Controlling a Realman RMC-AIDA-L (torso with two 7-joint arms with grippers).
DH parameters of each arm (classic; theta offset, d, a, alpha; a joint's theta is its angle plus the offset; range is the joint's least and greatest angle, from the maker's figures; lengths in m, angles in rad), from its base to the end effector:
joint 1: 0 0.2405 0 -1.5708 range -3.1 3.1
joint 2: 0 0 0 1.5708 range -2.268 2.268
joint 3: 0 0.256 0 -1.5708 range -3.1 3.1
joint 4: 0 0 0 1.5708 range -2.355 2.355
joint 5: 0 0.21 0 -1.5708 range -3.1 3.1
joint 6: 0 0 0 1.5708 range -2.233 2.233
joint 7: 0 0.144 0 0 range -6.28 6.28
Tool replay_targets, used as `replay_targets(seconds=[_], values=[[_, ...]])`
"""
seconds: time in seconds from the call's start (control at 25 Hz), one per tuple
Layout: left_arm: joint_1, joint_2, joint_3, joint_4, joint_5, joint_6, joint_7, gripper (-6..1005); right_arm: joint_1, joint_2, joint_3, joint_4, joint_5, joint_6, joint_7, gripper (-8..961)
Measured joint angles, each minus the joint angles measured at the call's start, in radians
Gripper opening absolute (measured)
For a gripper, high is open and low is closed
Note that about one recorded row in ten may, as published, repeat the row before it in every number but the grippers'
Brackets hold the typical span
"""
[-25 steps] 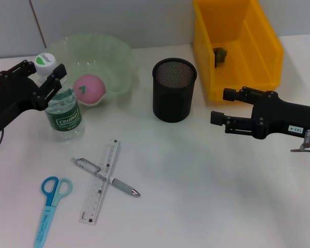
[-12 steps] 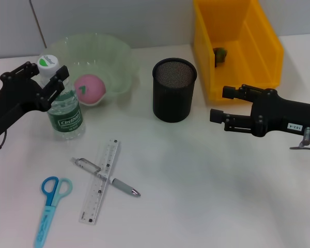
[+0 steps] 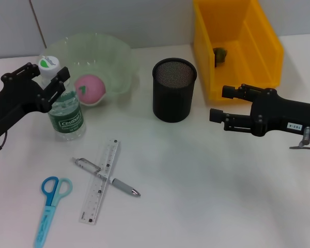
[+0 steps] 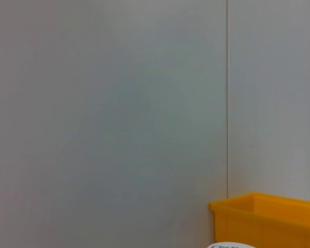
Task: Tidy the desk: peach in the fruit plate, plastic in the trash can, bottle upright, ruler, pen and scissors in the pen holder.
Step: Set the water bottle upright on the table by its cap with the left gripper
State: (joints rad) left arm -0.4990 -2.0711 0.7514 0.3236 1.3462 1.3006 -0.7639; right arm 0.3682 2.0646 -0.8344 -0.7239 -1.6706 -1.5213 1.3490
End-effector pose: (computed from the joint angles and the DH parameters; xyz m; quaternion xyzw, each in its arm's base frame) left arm -0.2829 0.3510 -0.0022 -0.8422 -0.1548 -0.3448 0.3845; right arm 0.2743 0.3145 0.0229 -0.9021 0.2173 0.3154 0.1990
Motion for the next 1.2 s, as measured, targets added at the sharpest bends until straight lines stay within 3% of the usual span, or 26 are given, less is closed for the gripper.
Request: replay_targets(seconds=[0.8, 0.96, 1.2], values=[[0.009, 0.002, 0.003, 0.0, 0.008, 0.001, 0.012, 453, 0.0, 0.002, -0.008, 0.002, 0.0, 0.001, 0.007, 826], [0.01, 0.002, 0.003, 0.0, 0.008, 0.002, 0.015, 673, 0.0, 0.003, -0.008, 0.001, 0.0, 0.001, 0.007, 826], [0.017, 0.004, 0.003, 0.008, 0.01, 0.008, 0.011, 832, -0.002, 0.005, -0.01, 0.001, 0.0, 0.001, 0.007, 825]])
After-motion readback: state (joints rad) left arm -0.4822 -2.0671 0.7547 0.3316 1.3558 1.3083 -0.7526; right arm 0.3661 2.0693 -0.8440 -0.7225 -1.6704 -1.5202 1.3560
